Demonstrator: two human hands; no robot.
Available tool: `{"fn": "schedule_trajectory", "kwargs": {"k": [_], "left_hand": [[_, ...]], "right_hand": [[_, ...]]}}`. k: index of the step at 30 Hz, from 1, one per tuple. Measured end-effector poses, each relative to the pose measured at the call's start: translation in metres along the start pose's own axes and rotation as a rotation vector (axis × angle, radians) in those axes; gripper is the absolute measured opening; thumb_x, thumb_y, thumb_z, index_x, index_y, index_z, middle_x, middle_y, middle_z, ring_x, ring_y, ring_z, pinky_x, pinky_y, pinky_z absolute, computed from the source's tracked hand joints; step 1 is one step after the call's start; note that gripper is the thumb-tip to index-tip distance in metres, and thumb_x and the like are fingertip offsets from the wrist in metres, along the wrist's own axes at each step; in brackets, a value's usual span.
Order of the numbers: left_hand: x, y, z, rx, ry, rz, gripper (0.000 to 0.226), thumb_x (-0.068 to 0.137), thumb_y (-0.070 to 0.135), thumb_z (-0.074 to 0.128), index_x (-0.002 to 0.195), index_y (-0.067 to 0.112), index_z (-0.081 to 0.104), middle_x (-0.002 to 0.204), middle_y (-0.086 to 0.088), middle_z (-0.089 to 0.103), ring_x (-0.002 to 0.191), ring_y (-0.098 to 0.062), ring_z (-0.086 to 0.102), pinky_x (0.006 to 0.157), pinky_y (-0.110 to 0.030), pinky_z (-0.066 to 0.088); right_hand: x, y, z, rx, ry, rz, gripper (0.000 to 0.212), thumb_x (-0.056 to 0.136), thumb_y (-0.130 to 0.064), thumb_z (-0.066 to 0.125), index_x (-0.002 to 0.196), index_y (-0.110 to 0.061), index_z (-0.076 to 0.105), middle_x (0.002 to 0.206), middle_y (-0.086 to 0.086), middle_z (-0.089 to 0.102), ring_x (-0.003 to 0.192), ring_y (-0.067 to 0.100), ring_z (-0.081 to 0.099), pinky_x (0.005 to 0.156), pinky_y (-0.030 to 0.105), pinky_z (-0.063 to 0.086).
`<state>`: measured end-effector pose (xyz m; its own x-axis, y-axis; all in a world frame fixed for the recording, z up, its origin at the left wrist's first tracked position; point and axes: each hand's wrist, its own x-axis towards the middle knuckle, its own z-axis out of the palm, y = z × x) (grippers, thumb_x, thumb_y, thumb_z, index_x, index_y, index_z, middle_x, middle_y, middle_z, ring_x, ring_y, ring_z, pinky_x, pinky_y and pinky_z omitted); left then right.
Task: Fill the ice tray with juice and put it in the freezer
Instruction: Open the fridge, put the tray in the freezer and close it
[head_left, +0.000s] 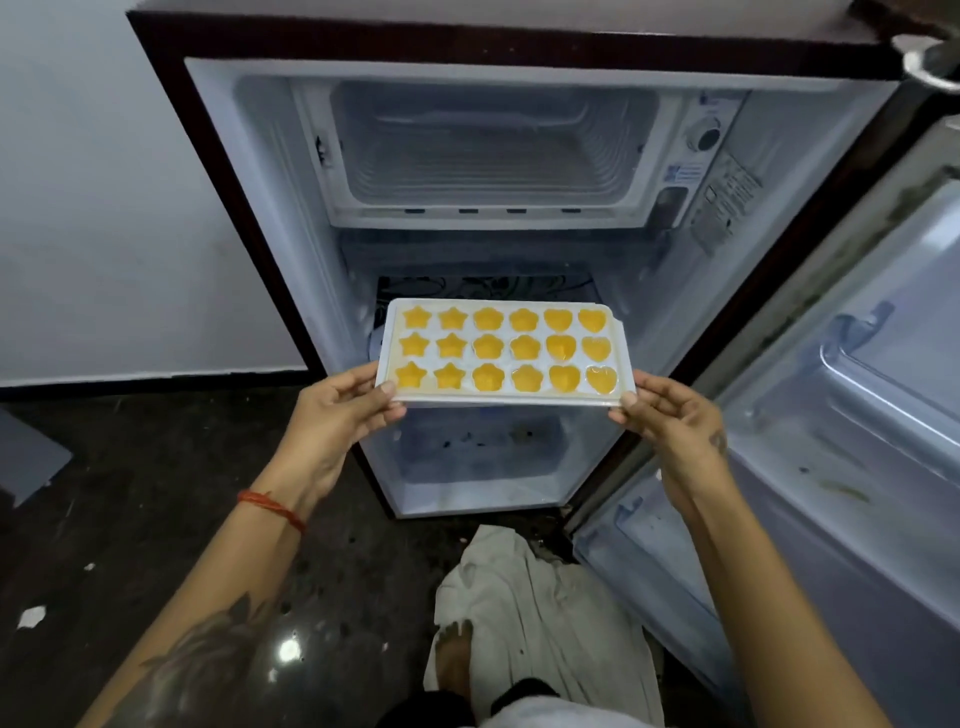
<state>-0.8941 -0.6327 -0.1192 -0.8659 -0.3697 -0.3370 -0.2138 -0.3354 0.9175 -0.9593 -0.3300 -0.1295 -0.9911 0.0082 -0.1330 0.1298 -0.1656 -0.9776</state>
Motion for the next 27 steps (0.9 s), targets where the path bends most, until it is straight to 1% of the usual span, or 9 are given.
{"fn": "schedule_trajectory", "kwargs": {"k": [2, 5, 11, 16, 18, 21, 23, 25, 27], "left_hand": [[0.016, 0.012, 0.002, -0.011, -0.020, 0.003, 0.036, 0.084, -0.001, 0.062, 0.119, 0.003, 0.058, 0.095, -0.007, 0.068, 0.071, -0.012, 0.071, 0.066, -0.019, 0.057], [0.036, 0.028, 0.008, -0.023, -0.037, 0.026, 0.038, 0.085, -0.001, 0.061, 0.123, 0.001, 0.055, 0.098, -0.007, 0.068, 0.073, -0.011, 0.071, 0.067, -0.017, 0.056], [0.065, 0.051, 0.029, -0.089, 0.036, 0.079, 0.024, 0.086, -0.002, 0.061, 0.109, 0.003, 0.059, 0.095, -0.009, 0.067, 0.069, -0.010, 0.071, 0.064, -0.015, 0.055], [0.087, 0.066, 0.045, -0.181, 0.082, 0.113, 0.009, 0.087, -0.002, 0.061, 0.095, 0.002, 0.062, 0.084, -0.002, 0.071, 0.070, -0.008, 0.070, 0.064, -0.015, 0.055], [0.096, 0.070, 0.050, -0.223, 0.100, 0.119, 0.008, 0.087, -0.002, 0.060, 0.093, 0.004, 0.061, 0.084, -0.003, 0.070, 0.069, -0.007, 0.069, 0.065, -0.016, 0.055], [0.110, 0.074, 0.056, -0.272, 0.113, 0.123, 0.011, 0.088, -0.002, 0.059, 0.099, 0.001, 0.059, 0.089, -0.005, 0.066, 0.072, -0.008, 0.067, 0.065, -0.016, 0.055], [0.119, 0.079, 0.059, -0.296, 0.110, 0.124, 0.012, 0.089, -0.003, 0.056, 0.101, 0.000, 0.058, 0.091, -0.006, 0.064, 0.077, -0.010, 0.065, 0.065, -0.017, 0.056], [0.128, 0.083, 0.060, -0.321, 0.108, 0.127, 0.015, 0.090, -0.005, 0.054, 0.104, -0.001, 0.056, 0.094, -0.007, 0.064, 0.081, -0.012, 0.064, 0.071, -0.020, 0.057], [0.135, 0.086, 0.061, -0.338, 0.101, 0.131, 0.012, 0.091, -0.007, 0.051, 0.098, 0.000, 0.058, 0.094, -0.007, 0.064, 0.082, -0.012, 0.065, 0.076, -0.021, 0.057]], "right_hand": [[0.020, -0.007, 0.009, 0.000, -0.009, -0.021, 0.022, 0.081, 0.004, 0.062, 0.101, -0.005, 0.064, 0.076, -0.001, 0.075, 0.070, 0.012, 0.071, 0.065, 0.020, 0.058], [0.047, -0.019, 0.020, 0.008, -0.023, -0.038, 0.023, 0.082, 0.004, 0.062, 0.105, -0.002, 0.062, 0.076, -0.001, 0.075, 0.068, 0.012, 0.071, 0.068, 0.021, 0.058], [0.093, -0.044, 0.037, 0.036, -0.055, -0.047, 0.016, 0.084, 0.005, 0.060, 0.092, -0.009, 0.063, 0.070, -0.004, 0.074, 0.066, 0.010, 0.070, 0.066, 0.019, 0.057], [0.124, -0.057, 0.049, 0.073, -0.055, -0.046, 0.014, 0.084, 0.007, 0.058, 0.086, -0.007, 0.063, 0.067, -0.003, 0.073, 0.063, 0.009, 0.069, 0.062, 0.017, 0.056], [0.137, -0.061, 0.056, 0.083, -0.047, -0.057, 0.015, 0.084, 0.008, 0.057, 0.082, -0.006, 0.062, 0.066, -0.004, 0.071, 0.062, 0.009, 0.069, 0.062, 0.017, 0.056], [0.155, -0.063, 0.066, 0.090, -0.039, -0.059, 0.016, 0.086, 0.008, 0.055, 0.079, -0.006, 0.059, 0.075, 0.004, 0.065, 0.062, 0.007, 0.068, 0.062, 0.018, 0.056], [0.167, -0.064, 0.073, 0.075, -0.038, -0.050, 0.016, 0.086, 0.008, 0.055, 0.081, -0.006, 0.059, 0.082, 0.007, 0.063, 0.068, 0.010, 0.066, 0.062, 0.017, 0.056], [0.177, -0.064, 0.080, 0.076, -0.021, -0.039, 0.015, 0.086, 0.008, 0.055, 0.082, -0.006, 0.060, 0.085, 0.008, 0.063, 0.074, 0.013, 0.064, 0.062, 0.017, 0.055], [0.185, -0.066, 0.086, 0.098, -0.010, -0.026, 0.014, 0.086, 0.008, 0.056, 0.082, -0.005, 0.061, 0.086, 0.007, 0.063, 0.076, 0.014, 0.064, 0.063, 0.017, 0.055]]}}
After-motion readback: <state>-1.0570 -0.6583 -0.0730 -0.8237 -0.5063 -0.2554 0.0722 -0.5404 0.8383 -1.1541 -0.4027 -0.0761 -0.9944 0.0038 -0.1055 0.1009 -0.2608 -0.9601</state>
